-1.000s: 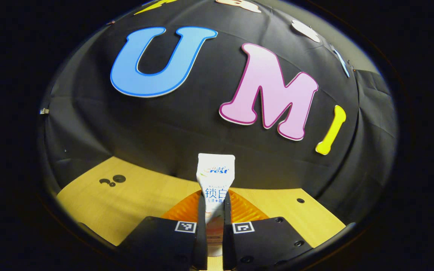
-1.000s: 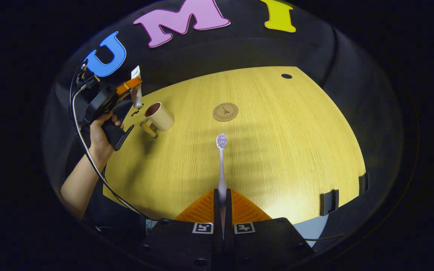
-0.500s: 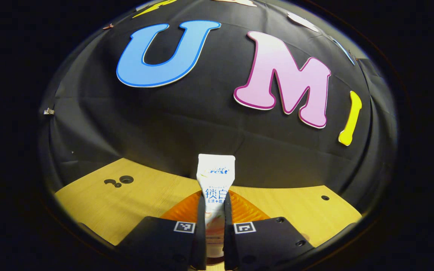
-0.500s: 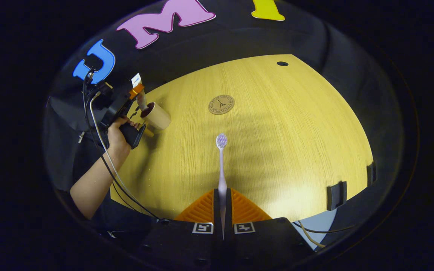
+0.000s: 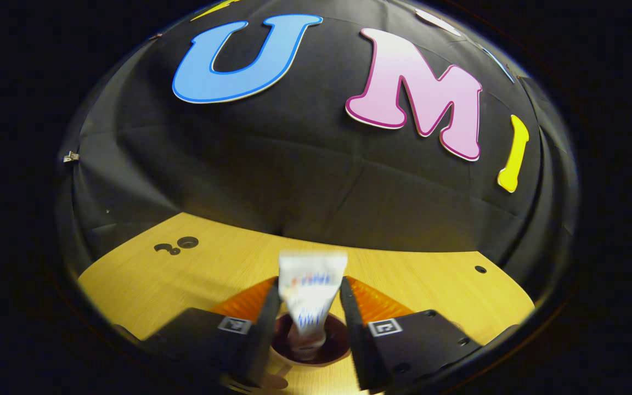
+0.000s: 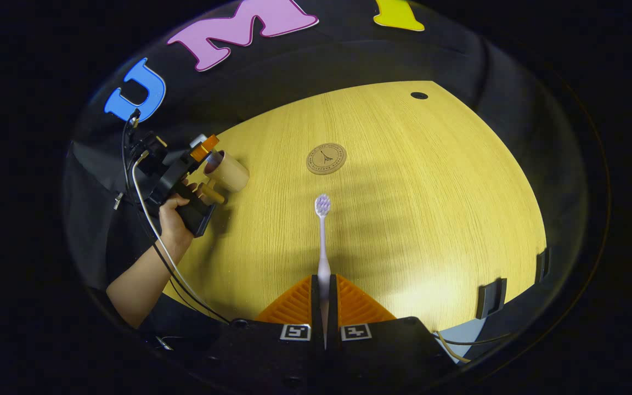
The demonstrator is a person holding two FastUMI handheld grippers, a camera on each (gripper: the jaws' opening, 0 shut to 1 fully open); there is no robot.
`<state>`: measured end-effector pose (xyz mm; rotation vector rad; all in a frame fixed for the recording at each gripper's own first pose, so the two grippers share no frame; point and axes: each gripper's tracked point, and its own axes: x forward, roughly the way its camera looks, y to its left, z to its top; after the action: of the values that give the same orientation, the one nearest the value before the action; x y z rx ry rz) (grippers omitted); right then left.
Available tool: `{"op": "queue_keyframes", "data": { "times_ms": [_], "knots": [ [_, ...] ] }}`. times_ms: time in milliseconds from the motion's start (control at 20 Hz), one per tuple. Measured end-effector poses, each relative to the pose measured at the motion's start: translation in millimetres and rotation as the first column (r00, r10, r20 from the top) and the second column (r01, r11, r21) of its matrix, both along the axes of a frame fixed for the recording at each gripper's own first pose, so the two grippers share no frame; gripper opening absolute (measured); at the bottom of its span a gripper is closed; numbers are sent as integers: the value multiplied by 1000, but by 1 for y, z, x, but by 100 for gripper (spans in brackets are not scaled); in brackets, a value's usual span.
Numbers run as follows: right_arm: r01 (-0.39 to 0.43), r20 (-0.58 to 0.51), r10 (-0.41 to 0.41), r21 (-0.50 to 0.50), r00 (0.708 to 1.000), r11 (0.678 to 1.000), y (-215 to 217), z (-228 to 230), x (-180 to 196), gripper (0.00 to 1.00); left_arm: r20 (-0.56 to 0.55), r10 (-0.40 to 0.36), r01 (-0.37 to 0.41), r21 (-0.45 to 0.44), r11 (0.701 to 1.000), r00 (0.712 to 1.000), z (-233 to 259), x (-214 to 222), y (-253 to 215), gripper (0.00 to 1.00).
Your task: Put the toothbrush and toothpaste on the desktop into the cup, then pick up the cup and place it on the coaster on the desktop.
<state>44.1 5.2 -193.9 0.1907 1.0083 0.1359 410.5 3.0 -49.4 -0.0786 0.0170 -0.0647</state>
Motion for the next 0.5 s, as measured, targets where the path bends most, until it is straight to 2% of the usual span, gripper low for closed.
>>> {"op": "queue_keyframes", "data": {
  "times_ms": [50,100,150,350,500],
  "knots": [
    [-7,12,7,1,1000,1000,3,3,6,5,0,-15,15,-6,1000,1000,4,-11,-1,81],
    [-18,30,18,-2,999,1000,5,7,14,5,1,-22,22,-5,1000,1000,3,-20,0,81],
    [-33,48,33,-4,998,999,8,12,23,5,1,-34,34,1,999,999,5,-34,1,98],
    [-94,156,93,-4,983,996,32,35,69,5,-1,-49,49,70,996,999,2,-90,8,98],
    [-151,230,144,10,962,989,59,56,103,5,-33,-82,84,74,994,996,-10,-136,6,98]
  ]
}}
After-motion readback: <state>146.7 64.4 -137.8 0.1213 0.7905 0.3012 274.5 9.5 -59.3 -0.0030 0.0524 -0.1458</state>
